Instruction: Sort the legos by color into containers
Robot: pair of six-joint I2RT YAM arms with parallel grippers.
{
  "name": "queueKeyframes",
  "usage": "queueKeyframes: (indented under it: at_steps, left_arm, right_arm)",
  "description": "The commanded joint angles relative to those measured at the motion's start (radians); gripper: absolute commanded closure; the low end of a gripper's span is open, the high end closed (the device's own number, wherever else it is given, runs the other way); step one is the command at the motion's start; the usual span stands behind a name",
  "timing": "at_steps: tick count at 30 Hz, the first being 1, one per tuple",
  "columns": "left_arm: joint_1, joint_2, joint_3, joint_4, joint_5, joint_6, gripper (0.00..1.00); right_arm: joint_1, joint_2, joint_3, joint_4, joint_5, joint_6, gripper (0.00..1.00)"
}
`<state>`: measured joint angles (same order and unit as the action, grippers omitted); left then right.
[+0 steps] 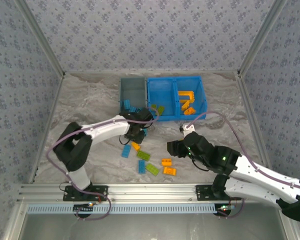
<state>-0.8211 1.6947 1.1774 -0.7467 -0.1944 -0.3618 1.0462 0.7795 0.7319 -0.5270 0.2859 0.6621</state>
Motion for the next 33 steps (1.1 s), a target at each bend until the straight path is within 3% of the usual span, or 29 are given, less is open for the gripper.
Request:
queueKeyframes:
  at_steps: [1, 7, 14, 19, 25, 30, 33]
  left_arm:
    - [-0.014, -0.121, 0.089, -0.105, 0.008, -0.048, 0.69]
    - [-0.018, 0.023, 0.416, -0.165, 0.067, -0.048, 0.70]
    - [-0.004, 0.398, 0.876, -0.213, 0.104, -0.035, 0.70]
    - [0.015, 0.613, 1.116, -0.249, 0.126, -0.050, 0.69]
    - [0.038, 0.719, 1.173, -0.237, 0.153, -0.075, 0.66]
    - [0.040, 0.721, 1.163, -0.220, 0.203, -0.077, 0.48]
    - [0.039, 0.687, 1.158, -0.226, 0.205, -0.084, 0.43]
  right_arm:
    - [0.005, -0.019, 0.069, -0.005, 0.103, -0.024, 0.38]
    - [-0.014, -0.007, 0.149, -0.058, 0.310, -0.015, 0.36]
    - [-0.052, 0.004, 0.240, -0.177, 0.397, 0.053, 0.36]
    - [-0.054, 0.000, 0.262, -0.215, 0.401, 0.064, 0.36]
    - [-0.054, 0.001, 0.256, -0.223, 0.394, 0.079, 0.36]
    - [-0.055, 0.013, 0.248, -0.218, 0.386, 0.083, 0.36]
    - [-0.061, 0.024, 0.250, -0.219, 0.377, 0.078, 0.35]
